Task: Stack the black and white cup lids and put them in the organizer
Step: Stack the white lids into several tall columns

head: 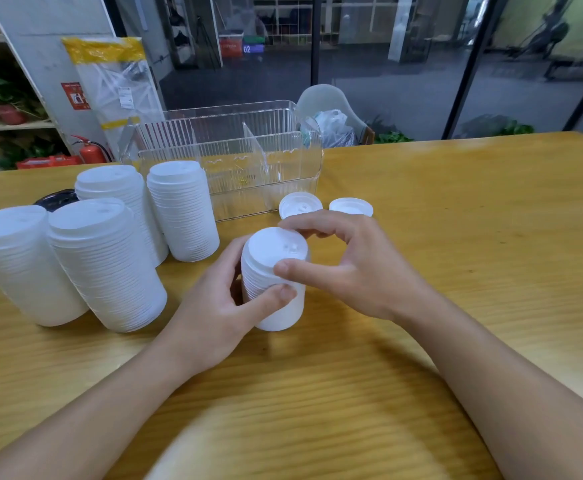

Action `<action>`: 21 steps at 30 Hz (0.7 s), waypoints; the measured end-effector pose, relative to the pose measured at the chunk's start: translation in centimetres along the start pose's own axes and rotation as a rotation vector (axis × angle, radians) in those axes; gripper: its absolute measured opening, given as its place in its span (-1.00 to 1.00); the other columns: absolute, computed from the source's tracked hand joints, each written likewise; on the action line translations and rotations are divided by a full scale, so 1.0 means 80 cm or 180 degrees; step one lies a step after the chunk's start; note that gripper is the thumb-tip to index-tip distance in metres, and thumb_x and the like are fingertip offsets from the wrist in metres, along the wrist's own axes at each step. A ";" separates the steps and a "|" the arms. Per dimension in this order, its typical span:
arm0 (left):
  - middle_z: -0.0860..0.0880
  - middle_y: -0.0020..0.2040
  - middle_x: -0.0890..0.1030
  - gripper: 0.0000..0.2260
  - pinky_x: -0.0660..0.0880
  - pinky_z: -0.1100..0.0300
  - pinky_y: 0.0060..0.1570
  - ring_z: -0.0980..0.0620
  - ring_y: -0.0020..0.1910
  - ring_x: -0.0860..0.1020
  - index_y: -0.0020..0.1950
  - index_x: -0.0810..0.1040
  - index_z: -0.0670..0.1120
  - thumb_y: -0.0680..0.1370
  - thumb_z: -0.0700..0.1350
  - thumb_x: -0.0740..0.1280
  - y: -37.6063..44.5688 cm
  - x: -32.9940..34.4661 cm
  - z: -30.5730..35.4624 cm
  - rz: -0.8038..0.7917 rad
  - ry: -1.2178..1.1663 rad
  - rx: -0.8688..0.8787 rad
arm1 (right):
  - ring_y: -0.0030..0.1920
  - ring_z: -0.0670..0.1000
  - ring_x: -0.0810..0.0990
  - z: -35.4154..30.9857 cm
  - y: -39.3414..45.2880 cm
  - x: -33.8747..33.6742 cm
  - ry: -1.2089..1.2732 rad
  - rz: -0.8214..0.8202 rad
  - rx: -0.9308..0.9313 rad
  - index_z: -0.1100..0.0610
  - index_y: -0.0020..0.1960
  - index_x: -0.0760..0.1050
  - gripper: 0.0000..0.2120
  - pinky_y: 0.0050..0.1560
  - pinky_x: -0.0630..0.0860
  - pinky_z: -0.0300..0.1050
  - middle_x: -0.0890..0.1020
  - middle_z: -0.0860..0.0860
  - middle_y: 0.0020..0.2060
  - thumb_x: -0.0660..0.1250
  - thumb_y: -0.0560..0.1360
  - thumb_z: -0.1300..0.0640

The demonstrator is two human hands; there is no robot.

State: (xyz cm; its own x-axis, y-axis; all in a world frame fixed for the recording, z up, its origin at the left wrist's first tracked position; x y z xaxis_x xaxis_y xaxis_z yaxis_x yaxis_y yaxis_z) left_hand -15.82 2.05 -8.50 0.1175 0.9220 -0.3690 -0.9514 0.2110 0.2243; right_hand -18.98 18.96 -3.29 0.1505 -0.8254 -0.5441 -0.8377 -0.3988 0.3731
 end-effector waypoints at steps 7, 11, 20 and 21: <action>0.06 0.42 0.65 -0.30 0.59 -0.15 0.36 -0.01 0.41 0.63 0.59 0.43 0.17 0.50 0.23 0.57 0.001 -0.001 -0.007 -0.0009 -0.0099 -0.0015 | 0.25 -0.13 0.65 0.005 0.001 0.005 0.0126 -0.0235 0.0069 -0.08 0.28 0.71 -0.61 0.33 0.53 -0.10 0.75 -0.22 0.13 0.64 0.48 -0.07; 0.11 0.45 0.61 -0.28 0.53 -0.03 0.38 0.04 0.43 0.60 0.64 0.34 0.20 0.53 0.28 0.51 0.000 0.001 -0.004 0.0008 -0.0129 0.0025 | 0.11 -0.03 0.70 0.017 0.008 0.003 0.0529 -0.0161 0.0113 -0.05 0.25 0.72 -0.73 0.25 0.58 0.09 0.77 -0.09 0.04 0.55 0.58 -0.07; 0.14 0.39 0.64 -0.44 0.52 0.13 0.31 0.08 0.40 0.60 0.57 0.42 0.16 0.60 0.17 0.49 0.000 0.003 0.004 -0.0023 -0.0116 0.0049 | 0.09 -0.12 0.55 0.102 0.043 0.010 -0.1192 -0.0152 0.0587 -0.10 0.65 0.33 -0.47 0.20 0.46 -0.12 0.57 -0.11 0.26 0.35 0.71 0.07; 0.14 0.39 0.64 -0.44 0.53 0.14 0.31 0.08 0.40 0.60 0.57 0.42 0.15 0.59 0.16 0.49 0.000 0.002 0.004 -0.0022 -0.0122 0.0051 | 0.23 -0.06 0.53 0.102 0.046 0.011 -0.1304 -0.0173 0.0586 -0.07 0.67 0.30 -0.44 0.29 0.47 -0.07 0.57 -0.09 0.33 0.36 0.71 0.08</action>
State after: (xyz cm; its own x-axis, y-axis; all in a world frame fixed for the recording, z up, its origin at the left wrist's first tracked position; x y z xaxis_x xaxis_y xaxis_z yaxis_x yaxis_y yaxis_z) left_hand -15.70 2.31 -8.30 0.1352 0.9321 -0.3360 -0.9458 0.2224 0.2365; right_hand -26.24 20.02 -8.52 0.0078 -0.5641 -0.8256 -0.9193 -0.3290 0.2161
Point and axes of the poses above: each hand's wrist, its own y-axis towards the middle knuckle, its own x-axis out of the palm, z = x × y, the point moved 10 cm from there along y, towards the middle knuckle
